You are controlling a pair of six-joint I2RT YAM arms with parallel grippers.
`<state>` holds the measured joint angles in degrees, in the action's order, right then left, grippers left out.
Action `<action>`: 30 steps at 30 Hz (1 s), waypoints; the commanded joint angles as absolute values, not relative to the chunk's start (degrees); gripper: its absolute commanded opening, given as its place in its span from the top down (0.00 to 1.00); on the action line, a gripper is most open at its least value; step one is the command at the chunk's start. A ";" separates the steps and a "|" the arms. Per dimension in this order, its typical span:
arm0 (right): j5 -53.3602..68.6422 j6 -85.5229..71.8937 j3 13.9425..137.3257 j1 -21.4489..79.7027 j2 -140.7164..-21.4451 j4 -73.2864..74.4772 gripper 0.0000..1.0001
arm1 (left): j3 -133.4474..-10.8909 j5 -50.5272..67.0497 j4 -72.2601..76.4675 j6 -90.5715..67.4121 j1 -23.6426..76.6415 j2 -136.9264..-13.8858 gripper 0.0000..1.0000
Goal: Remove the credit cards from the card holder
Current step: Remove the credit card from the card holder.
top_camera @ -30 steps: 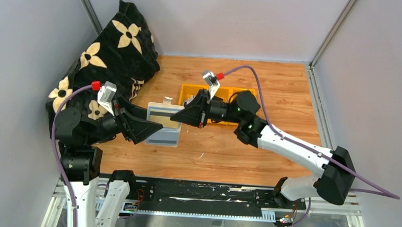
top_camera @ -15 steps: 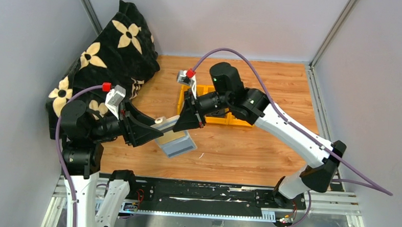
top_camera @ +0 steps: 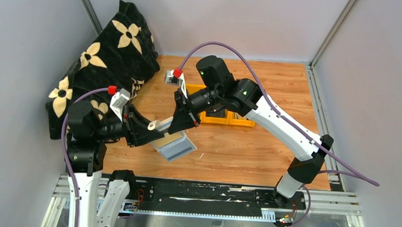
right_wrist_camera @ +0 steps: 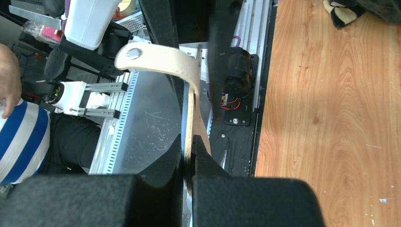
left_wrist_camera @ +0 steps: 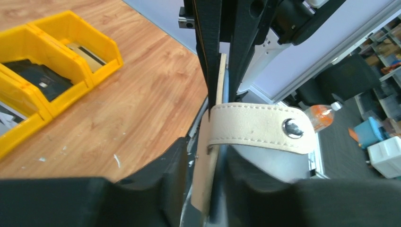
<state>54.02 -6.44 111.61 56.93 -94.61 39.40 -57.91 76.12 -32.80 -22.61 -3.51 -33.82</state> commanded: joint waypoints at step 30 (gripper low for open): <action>43.54 -55.73 58.54 54.78 -76.91 -50.73 0.66 | -54.67 60.17 -18.50 -42.85 -3.34 -29.05 1.00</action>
